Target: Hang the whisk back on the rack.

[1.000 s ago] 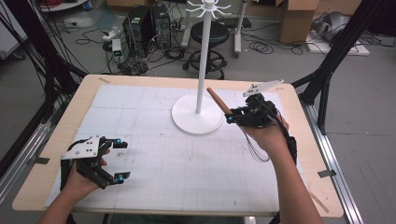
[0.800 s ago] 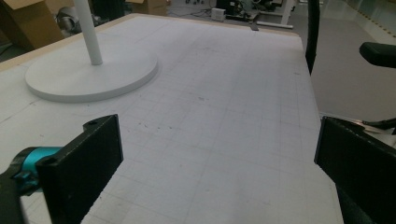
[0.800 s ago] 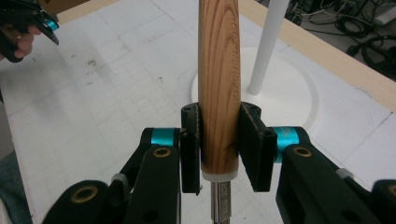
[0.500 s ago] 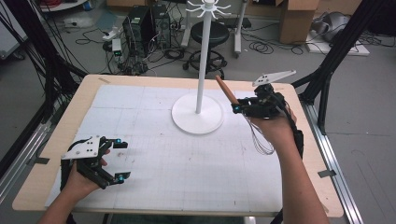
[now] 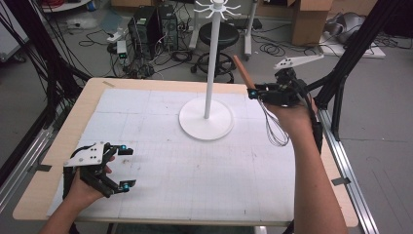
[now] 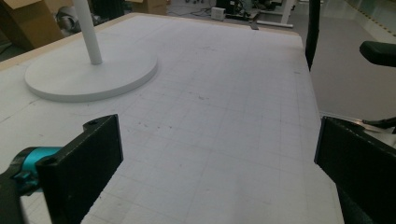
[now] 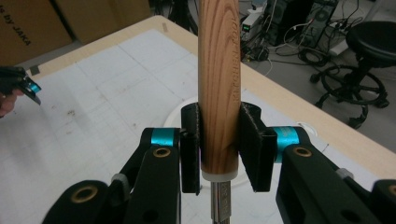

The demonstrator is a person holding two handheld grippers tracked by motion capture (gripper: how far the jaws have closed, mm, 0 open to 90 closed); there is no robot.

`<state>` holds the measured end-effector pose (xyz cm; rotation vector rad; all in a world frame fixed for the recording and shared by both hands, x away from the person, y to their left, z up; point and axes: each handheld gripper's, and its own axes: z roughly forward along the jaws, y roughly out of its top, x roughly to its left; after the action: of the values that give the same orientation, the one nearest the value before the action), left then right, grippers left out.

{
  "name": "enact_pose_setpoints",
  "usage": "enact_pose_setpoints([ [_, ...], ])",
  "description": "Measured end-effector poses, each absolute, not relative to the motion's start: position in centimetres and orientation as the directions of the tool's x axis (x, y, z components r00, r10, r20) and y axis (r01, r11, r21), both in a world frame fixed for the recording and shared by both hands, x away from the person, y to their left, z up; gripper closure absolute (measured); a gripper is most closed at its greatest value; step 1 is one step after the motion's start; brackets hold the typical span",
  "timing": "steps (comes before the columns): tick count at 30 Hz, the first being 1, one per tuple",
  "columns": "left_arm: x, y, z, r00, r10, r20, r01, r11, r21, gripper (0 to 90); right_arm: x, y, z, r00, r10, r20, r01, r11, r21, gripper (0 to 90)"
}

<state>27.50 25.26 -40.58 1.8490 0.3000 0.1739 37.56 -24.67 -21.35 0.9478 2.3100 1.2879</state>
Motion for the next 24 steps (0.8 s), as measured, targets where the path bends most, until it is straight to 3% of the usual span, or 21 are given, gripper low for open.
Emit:
enact_pose_setpoints([
  [8, 27.5, 25.2, -40.6, 0.956, 0.292, -0.036, 0.118, -0.271, 0.955, 1.7, 38.2, -25.0, -18.3, -0.707, 0.707, 0.002, 0.358, 0.356, 0.863, 71.1],
  [24, 27.4, 25.2, -40.6, 0.957, 0.287, -0.036, 0.119, -0.278, 0.953, 1.7, 39.1, -25.9, -17.3, -0.749, 0.663, -0.001, 0.319, 0.361, 0.876, 71.1],
])
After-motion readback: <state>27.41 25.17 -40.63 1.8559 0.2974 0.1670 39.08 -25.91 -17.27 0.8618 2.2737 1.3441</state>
